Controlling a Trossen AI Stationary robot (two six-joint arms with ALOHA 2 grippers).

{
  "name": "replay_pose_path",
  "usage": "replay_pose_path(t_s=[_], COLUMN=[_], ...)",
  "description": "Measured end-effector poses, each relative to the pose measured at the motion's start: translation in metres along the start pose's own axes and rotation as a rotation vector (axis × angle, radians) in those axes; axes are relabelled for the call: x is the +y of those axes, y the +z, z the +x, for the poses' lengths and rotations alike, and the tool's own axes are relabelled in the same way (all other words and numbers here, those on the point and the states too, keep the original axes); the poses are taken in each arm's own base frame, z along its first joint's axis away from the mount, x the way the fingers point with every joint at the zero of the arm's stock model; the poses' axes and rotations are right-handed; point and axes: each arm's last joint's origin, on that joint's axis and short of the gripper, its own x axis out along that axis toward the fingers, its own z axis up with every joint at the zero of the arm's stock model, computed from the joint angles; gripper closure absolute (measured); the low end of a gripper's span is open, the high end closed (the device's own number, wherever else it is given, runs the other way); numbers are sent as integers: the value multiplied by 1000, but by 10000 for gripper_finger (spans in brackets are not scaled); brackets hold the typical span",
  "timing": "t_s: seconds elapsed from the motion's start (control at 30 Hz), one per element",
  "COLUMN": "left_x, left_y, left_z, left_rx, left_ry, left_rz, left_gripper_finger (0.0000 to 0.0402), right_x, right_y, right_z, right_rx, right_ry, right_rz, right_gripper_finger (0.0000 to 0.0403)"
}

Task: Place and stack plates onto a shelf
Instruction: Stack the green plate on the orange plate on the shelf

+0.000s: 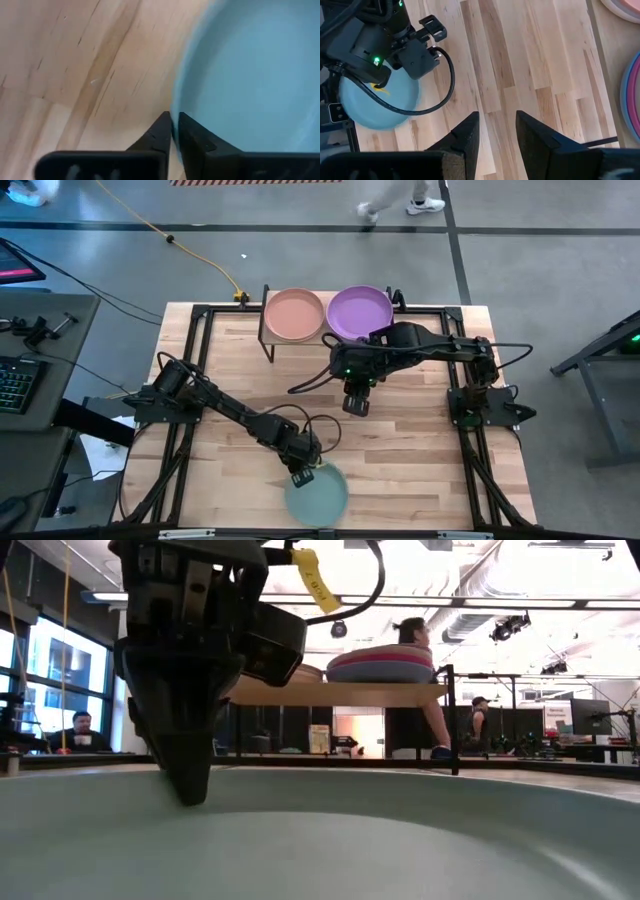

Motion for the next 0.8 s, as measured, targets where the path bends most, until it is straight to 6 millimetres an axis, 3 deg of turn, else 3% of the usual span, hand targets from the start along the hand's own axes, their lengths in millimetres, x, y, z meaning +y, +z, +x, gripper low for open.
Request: replay_pose_path(t_s=[0.43,0.8], left_x=[14,37], left_y=[8,26], left_z=[-7,-52], left_rx=[62,19], left_ry=[18,50], left_rz=[8,-7], left_gripper_finger=[399,400], right_x=[-2,-25], right_y=[-1,-16], right_z=[-2,-52], right_rx=[-13,-167], right_ry=[-38,-115], right_rz=[-44,-28], right_gripper_finger=[295,308])
